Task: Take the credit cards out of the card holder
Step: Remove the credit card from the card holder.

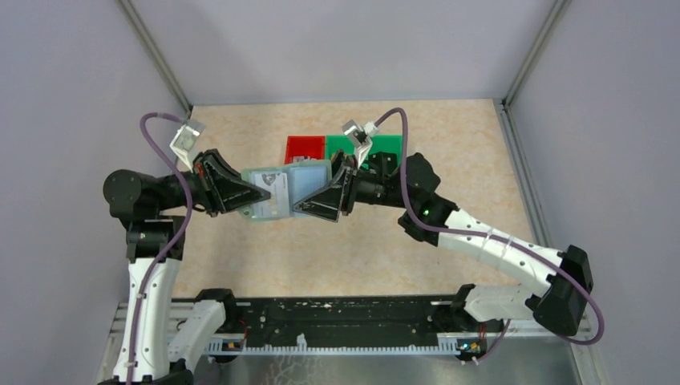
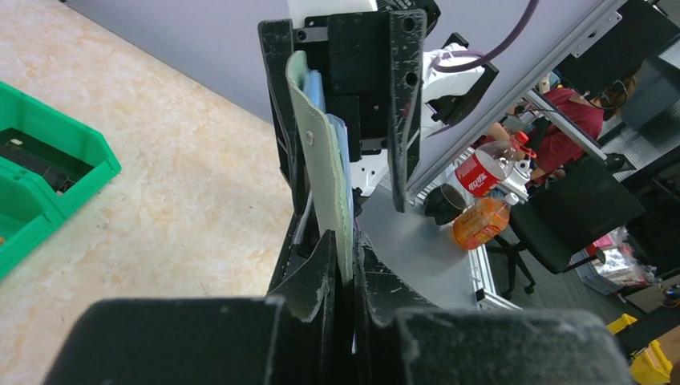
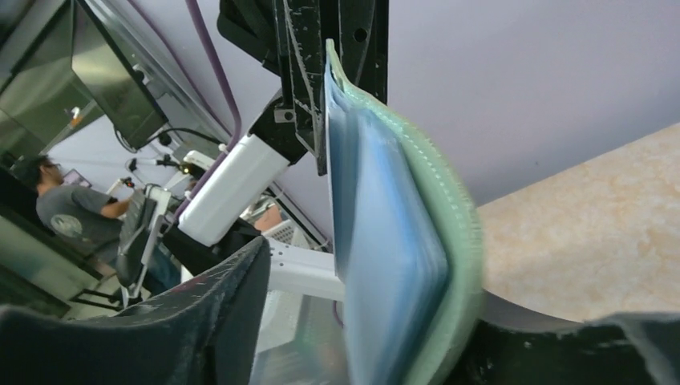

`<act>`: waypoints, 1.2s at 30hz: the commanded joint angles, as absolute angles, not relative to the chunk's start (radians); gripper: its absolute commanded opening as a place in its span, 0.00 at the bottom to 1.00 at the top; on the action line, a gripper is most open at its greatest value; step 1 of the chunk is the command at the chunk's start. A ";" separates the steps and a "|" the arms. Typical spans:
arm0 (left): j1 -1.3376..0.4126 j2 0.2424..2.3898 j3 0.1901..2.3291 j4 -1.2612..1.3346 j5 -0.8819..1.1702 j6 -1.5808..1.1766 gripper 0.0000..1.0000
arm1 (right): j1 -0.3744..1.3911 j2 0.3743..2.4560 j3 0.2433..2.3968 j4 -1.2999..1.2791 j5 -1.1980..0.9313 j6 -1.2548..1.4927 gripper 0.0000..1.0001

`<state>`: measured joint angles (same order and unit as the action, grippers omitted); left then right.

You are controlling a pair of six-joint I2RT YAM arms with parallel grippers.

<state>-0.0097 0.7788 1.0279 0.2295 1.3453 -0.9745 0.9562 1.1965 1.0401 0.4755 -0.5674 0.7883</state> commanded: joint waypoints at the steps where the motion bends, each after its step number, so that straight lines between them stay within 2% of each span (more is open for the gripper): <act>1: -0.006 0.782 0.999 0.222 1.324 -0.967 0.00 | 0.929 1.174 1.065 0.489 -0.606 0.763 0.62; 6: -0.006 0.823 1.003 0.108 1.323 -0.906 0.00 | 0.817 1.099 1.123 0.292 -0.550 0.650 0.75; 10: -0.007 0.833 1.035 -0.036 1.259 -0.774 0.00 | 0.726 1.053 1.264 -0.043 -0.353 0.424 0.87; 13: -0.007 0.833 1.038 -0.091 1.239 -0.703 0.00 | 0.693 1.024 1.301 -0.134 -0.279 0.346 0.91; 16: -0.006 0.845 1.056 -0.185 1.223 -0.616 0.00 | 0.685 1.024 1.302 -0.091 -0.415 0.379 0.86; 19: -0.006 0.857 1.052 -0.199 1.240 -0.596 0.00 | 0.687 1.111 1.309 0.001 -0.644 0.500 0.72; 21: -0.006 0.856 1.051 -0.198 1.243 -0.586 0.00 | 0.688 1.157 1.290 0.101 -0.752 0.610 0.67; 24: -0.007 0.856 1.049 -0.199 1.249 -0.569 0.00 | 0.686 1.196 1.251 0.196 -0.834 0.741 0.69; 31: -0.006 0.893 1.092 -0.292 1.230 -0.476 0.00 | 0.689 1.239 1.283 0.154 -0.855 0.745 0.80; 36: -0.006 0.893 1.081 -0.271 1.261 -0.497 0.00 | 0.691 1.288 1.223 0.382 -0.928 0.908 0.69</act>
<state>-0.0093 0.9009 1.0599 -0.2775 1.2324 -0.5106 0.6907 1.2701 1.2549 0.1482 -0.8509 0.7673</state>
